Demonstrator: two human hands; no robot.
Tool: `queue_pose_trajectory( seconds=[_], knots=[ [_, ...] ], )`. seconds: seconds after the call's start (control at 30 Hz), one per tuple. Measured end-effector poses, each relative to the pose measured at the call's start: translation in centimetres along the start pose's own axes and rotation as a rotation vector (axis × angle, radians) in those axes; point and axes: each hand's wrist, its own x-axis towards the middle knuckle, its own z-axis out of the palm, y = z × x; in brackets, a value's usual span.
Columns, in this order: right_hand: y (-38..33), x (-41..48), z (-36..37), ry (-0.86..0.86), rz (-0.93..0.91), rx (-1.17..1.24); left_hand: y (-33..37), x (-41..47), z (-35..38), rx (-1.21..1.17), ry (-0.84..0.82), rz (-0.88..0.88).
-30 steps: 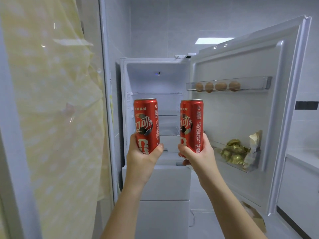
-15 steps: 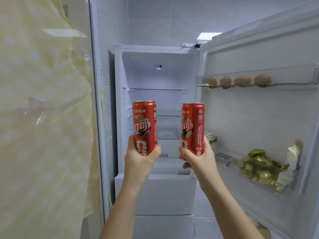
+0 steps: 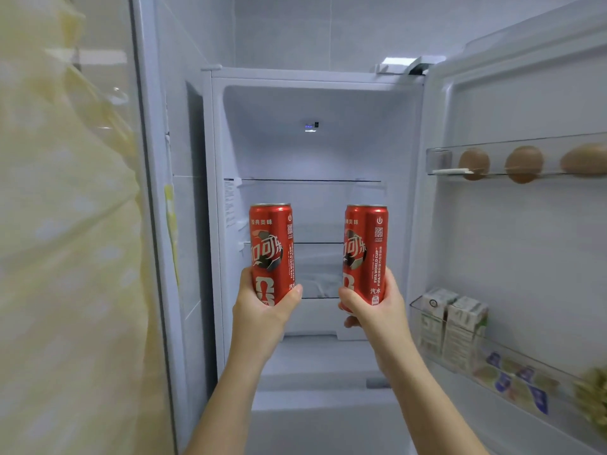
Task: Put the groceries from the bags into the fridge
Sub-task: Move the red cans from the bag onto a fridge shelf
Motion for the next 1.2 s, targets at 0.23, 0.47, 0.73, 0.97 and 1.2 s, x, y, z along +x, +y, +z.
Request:
queue_pose_trajectory(
  seconds=[0.23, 0.47, 0.73, 0.97, 1.2],
  knots=[
    [4.0, 6.6, 1.7, -0.006, 0.006, -0.008, -3.4, 5.8, 1.8, 0.038, 0.029, -0.014],
    [8.5, 13.9, 3.9, -0.040, 0.014, 0.028, -6.4, 12.1, 4.5, 0.062, 0.106, -0.015],
    [10.9, 21.2, 7.2, -0.065, 0.022, 0.077, -9.0, 19.9, 6.4, 0.018, 0.142, 0.007],
    [13.7, 25.2, 9.1, -0.048, 0.001, 0.002, -11.9, 25.4, 6.9, 0.049, 0.119, 0.018],
    [15.9, 29.7, 10.8, 0.091, -0.022, -0.388, -13.1, 30.2, 7.5, 0.207, 0.082, 0.010]
  ],
)
